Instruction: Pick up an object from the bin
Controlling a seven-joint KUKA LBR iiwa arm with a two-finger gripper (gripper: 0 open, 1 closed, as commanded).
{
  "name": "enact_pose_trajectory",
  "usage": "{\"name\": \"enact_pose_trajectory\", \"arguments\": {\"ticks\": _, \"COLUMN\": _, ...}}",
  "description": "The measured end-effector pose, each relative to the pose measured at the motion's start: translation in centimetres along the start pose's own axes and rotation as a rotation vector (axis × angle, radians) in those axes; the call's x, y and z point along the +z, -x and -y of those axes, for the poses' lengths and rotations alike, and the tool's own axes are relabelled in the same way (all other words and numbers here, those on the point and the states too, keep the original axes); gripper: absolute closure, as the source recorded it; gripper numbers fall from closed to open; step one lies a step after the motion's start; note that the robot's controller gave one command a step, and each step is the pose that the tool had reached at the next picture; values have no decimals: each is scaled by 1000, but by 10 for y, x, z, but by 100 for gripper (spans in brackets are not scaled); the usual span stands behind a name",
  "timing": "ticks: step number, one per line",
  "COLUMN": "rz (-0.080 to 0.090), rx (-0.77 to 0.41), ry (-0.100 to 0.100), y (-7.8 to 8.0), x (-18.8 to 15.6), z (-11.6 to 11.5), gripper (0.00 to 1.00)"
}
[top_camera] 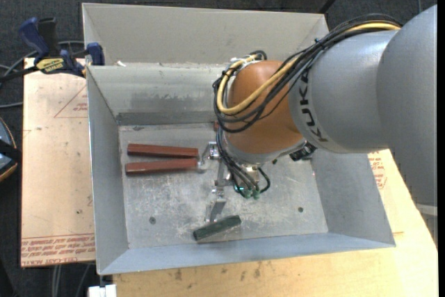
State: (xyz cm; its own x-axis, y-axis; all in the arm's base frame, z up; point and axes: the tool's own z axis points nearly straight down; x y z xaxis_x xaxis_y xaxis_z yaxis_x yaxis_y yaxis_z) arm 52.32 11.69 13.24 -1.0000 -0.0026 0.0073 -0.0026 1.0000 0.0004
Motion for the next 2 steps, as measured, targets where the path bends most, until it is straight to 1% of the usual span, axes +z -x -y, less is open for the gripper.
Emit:
{"name": "enact_pose_trajectory", "arguments": {"ticks": 1, "rz": 7, "rx": 2, "ry": 1, "y": 2, "x": -4, "z": 0, "gripper": 0}}
{"name": "enact_pose_trajectory", "arguments": {"ticks": 2, "rz": 1, "rx": -246, "ry": 5, "y": -42, "x": 52, "z": 25, "gripper": 100}}
